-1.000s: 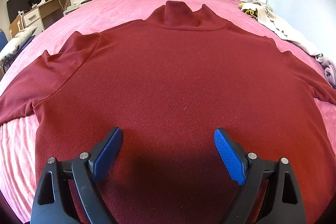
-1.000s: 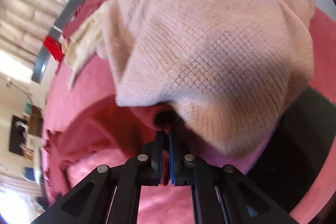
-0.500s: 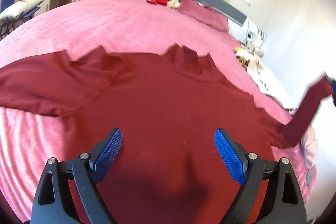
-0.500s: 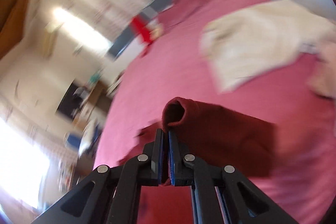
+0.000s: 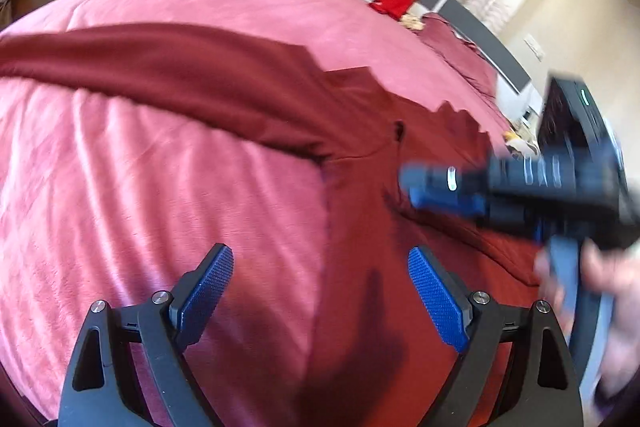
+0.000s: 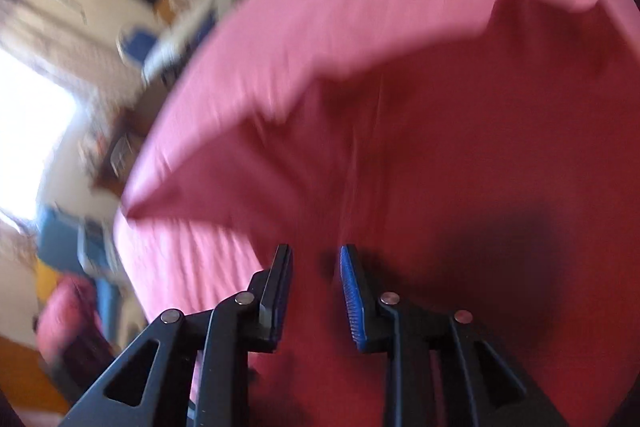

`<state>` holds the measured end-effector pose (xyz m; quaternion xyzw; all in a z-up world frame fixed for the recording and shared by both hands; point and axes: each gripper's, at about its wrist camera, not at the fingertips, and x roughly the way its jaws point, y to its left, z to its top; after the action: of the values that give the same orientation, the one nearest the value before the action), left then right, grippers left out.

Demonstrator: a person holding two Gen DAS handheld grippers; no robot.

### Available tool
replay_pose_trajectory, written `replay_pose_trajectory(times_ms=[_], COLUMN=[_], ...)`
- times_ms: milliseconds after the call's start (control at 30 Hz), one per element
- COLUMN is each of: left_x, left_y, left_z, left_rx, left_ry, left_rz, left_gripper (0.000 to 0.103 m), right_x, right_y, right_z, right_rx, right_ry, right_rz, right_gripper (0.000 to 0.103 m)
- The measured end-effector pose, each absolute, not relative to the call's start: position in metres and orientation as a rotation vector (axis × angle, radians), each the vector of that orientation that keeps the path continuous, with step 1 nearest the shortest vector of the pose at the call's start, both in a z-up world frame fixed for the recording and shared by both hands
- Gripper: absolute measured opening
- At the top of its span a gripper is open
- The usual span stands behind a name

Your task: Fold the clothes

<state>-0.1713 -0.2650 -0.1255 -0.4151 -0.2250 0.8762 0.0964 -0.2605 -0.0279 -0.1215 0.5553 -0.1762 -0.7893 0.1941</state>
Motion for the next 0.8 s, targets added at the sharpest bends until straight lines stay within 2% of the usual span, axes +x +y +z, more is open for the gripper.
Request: replay_pose_trajectory(times_ms=[133, 233, 367, 500, 567, 700, 733, 767, 800], left_x=[-0.183, -0.199, -0.239, -0.277, -0.288, -0.293, -0.293, -0.294, -0.295], left_y=[-0.262, -0.249, -0.216, -0.186, -0.177, -0.173, -0.173, -0.171, -0.167], left_z=[-0.12, -0.111, -0.105, -0.11, -0.114, -0.112, -0.112, -0.111, -0.11], left_rx=[-1.188, -1.145, -1.173, -1.297, -1.35, -1.354, -1.354, -1.363, -1.381], left_ry=[-0.692, -0.687, -0.644, -0.458, -0.412, -0.464, -0.49, -0.486, -0.458], left_rz=[2.581, 2.559, 2.449, 2.451, 2.444, 2.444, 2.444, 2.44, 2.434], left_gripper=[0.091, 0.091, 0.091, 0.091, 0.096, 0.096, 0.086, 0.046, 0.018], right_x=[-0.208, -0.172, -0.139, -0.114, -0.105, -0.092, -0.089, -0.086, -0.083], right_y=[0.001, 0.049, 0.107, 0.158, 0.173, 0.205, 0.21, 0.215, 0.22], right_z=[-0.105, -0.093, -0.094, -0.1, -0.101, -0.102, -0.102, -0.103, -0.104], right_rx=[1.368, 1.292, 1.32, 1.37, 1.371, 1.355, 1.355, 1.354, 1.354], right_ry=[-0.432, -0.46, -0.572, -0.689, -0.7, -0.758, -0.774, -0.789, -0.804], right_rz=[-2.282, -2.389, -2.483, -2.546, -2.574, -2.627, -2.629, -2.632, -2.635], right_gripper=[0.027, 0.03, 0.03, 0.032, 0.032, 0.032, 0.032, 0.032, 0.032])
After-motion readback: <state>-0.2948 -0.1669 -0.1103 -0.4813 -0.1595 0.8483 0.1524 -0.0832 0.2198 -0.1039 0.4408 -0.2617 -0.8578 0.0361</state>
